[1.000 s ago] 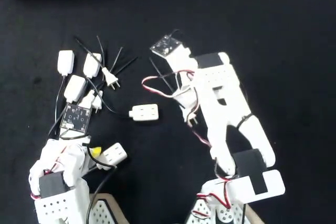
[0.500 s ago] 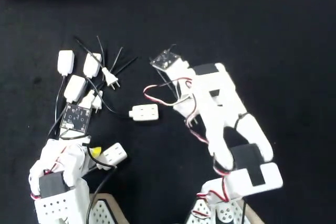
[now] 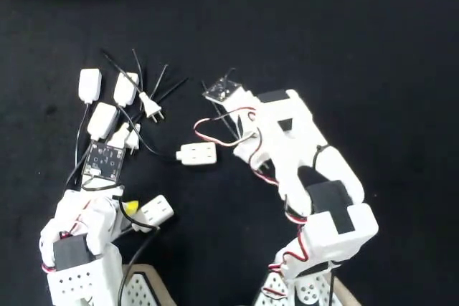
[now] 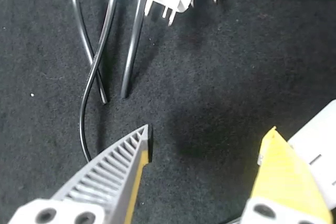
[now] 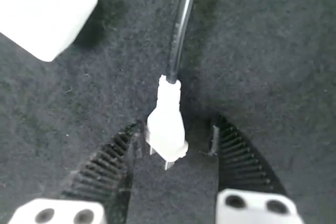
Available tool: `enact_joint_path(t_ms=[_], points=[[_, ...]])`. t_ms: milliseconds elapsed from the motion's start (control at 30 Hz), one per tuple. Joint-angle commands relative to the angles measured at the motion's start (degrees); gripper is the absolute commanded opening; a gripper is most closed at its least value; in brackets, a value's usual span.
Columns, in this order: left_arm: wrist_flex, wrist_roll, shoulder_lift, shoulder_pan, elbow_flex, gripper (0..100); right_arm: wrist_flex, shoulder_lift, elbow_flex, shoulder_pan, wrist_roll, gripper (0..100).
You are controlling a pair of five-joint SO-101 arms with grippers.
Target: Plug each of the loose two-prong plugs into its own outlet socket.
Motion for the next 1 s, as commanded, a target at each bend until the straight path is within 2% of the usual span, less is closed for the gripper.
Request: enact_joint_path(t_ms=[0,67,100,167,500,700,967], points=[[-0.6,-0.6,0.2,0.7,-0.2,33,-2.7,0.3,-0.3,0.7,0.5,9.6],[-0.6,-0.6,0.2,0.7,-0.2,33,-4.3,0.3,-0.3,0.8,0.2,1.7],[-0.6,-0.6,0.2,0.7,-0.2,33,-5.2,0.3,-0.3,0.8,-1.1,1.2],[-0.6,-0.6,0.2,0.7,-0.2,33,-6.0,0.1,-0.4,0.8,-3.1,3.8],[-0.6,-0.6,0.2,0.7,-0.2,33,0.3,0.5,-7.3,0.4,-2.9,4.6],[-0.6,-0.6,0.2,0.7,-0.2,33,4.3,0.5,-7.8,-4.5,-1.1,20.0],[-0.6,-0.6,0.2,0.7,-0.2,33,4.3,0.5,-9.1,-4.9,-1.4,12.7]])
